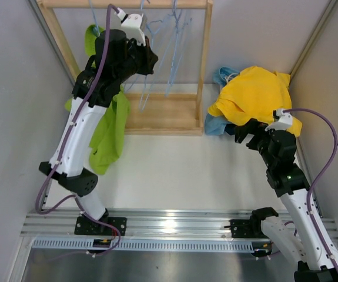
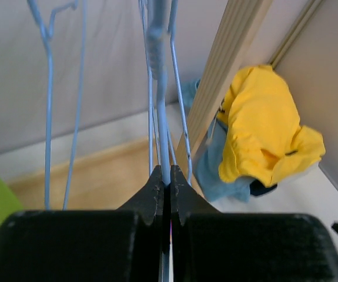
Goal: Remove the shorts from the hanger
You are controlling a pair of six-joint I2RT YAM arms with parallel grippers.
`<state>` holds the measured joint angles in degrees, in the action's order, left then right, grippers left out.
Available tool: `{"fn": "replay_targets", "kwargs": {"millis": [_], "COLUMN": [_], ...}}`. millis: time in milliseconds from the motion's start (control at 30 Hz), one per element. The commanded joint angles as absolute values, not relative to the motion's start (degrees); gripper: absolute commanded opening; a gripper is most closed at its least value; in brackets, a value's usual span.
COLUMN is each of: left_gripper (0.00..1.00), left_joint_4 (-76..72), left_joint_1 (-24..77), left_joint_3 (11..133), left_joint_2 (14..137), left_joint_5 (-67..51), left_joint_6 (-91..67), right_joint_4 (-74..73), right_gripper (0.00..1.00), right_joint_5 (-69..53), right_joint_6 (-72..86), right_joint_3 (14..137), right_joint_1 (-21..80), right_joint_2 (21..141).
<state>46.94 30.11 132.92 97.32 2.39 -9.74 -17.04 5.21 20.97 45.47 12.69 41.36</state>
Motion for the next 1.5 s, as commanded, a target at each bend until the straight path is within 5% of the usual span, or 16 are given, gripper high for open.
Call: {"fn": "replay_targets", "kwargs": {"millis": [0,1167,1400,1467], "left_gripper": [0.00,0.04,0.20,0.38], "left_joint_4": [44.83,27.42,29.88,30.50], "left_joint_1": [30.23,24.96,25.22,25.57], "left_joint_3": [142.63,149.50,142.66,140.03], "left_joint_2": [103.00,122.61,115.59,110.15], "left_joint_5": [1.14,0.88,0.44,0.35], "left_joint_6": [-7.74,-13.45,-12.83,-12.92], "right_joint_4": [-17.49,-14.94,-15.29,-15.38], "right_gripper": [0.99,0.99,0.99,0.99], "right_joint_5": [6.24,0.70,0.70,0.97], "right_joint_6": [20.57,20.83,21.01,21.09], "right_joint_3": [45.09,43.95,43.86,43.77], "right_joint_1": [12.92,12.57,12.57,12.57], "right_joint_2": [39.12,40.17,39.90,39.81]}}
